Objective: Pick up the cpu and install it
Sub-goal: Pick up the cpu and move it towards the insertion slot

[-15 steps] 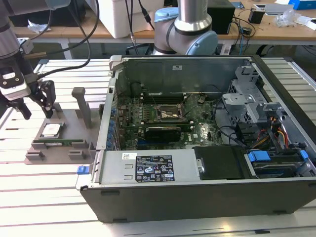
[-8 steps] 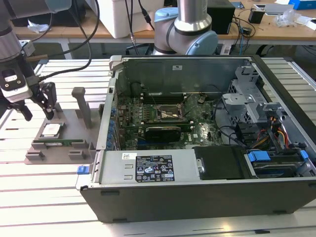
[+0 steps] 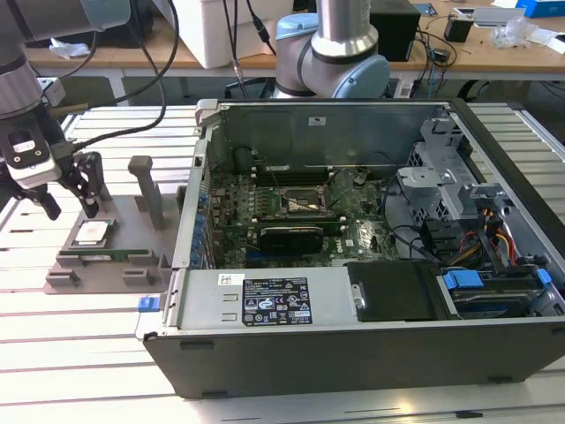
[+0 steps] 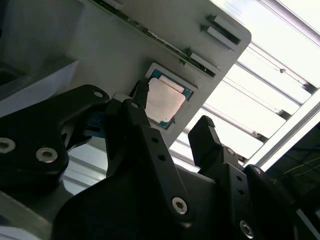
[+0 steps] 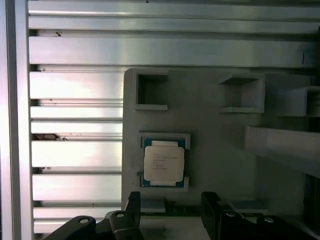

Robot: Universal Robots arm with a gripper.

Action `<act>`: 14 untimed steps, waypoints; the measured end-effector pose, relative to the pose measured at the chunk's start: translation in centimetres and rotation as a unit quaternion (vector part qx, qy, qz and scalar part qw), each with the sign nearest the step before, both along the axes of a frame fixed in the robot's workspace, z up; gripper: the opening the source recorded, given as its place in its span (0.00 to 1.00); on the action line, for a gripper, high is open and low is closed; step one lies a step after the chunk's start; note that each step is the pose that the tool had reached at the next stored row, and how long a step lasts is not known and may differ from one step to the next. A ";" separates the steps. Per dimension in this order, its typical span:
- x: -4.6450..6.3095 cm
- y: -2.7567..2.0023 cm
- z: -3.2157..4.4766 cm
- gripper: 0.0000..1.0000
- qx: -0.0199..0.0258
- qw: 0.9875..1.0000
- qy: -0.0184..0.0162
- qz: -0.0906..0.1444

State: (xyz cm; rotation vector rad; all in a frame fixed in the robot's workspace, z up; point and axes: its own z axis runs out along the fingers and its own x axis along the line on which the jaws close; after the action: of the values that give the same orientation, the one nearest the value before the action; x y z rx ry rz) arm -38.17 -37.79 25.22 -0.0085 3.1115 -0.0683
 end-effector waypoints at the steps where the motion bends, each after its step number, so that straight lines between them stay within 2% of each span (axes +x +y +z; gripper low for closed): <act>1: 0.0 0.00 -0.16 0.60 0.000 1.000 0.000 0.000; 14: 0.1 0.02 -1.58 0.60 0.000 1.000 0.000 0.000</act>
State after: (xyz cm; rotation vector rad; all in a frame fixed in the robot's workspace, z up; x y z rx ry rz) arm -38.04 -37.77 23.64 -0.0085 3.1116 -0.0694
